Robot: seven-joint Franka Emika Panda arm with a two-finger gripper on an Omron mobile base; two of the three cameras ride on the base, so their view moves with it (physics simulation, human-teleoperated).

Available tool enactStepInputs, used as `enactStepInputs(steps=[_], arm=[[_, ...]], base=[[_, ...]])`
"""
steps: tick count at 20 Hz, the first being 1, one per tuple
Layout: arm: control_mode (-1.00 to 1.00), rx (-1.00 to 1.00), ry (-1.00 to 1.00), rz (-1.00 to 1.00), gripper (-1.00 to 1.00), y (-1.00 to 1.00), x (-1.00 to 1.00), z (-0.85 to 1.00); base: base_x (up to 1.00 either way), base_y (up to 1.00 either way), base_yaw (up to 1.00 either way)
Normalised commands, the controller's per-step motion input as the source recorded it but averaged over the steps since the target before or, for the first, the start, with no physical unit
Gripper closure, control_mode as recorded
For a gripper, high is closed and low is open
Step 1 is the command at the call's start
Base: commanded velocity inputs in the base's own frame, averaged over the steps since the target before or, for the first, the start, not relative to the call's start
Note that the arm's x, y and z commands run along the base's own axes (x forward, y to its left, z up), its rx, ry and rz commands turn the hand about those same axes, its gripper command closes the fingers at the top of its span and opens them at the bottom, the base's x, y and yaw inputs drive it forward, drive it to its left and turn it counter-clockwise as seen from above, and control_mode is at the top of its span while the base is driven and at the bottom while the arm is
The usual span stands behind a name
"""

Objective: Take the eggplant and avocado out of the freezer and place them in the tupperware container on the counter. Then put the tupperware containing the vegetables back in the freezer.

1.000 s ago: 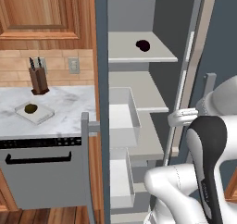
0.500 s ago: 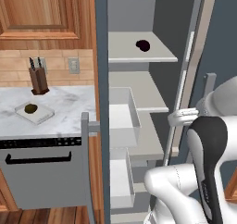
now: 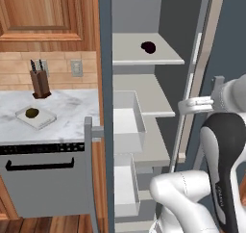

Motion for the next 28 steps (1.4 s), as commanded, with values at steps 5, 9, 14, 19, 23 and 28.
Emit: enactStepInputs(steps=[5, 9, 14, 19, 23, 28], arm=[[-1.00, 0.10, 0.00, 0.01, -1.00, 0.00, 0.27, 0.56], [-1.00, 0.01, 0.01, -0.02, -1.00, 0.04, 0.54, 0.00], [-1.00, 0.00, 0.11, -0.02, -1.00, 0.15, 0.44, 0.01], [-1.00, 0.00, 0.02, 0.00, -1.00, 0.04, 0.30, 0.04], [-1.00, 0.00, 0.00, 0.00, -1.00, 0.01, 0.28, 0.03], [-1.00, 0.00, -0.12, 0.01, -1.00, 0.00, 0.29, 0.02]], base=[[0.00, 0.00, 0.00], [0.00, 0.00, 0.00], [0.00, 0.00, 0.00], [0.00, 0.00, 0.00], [0.00, 0.00, 0.00], [0.00, 0.00, 0.00]])
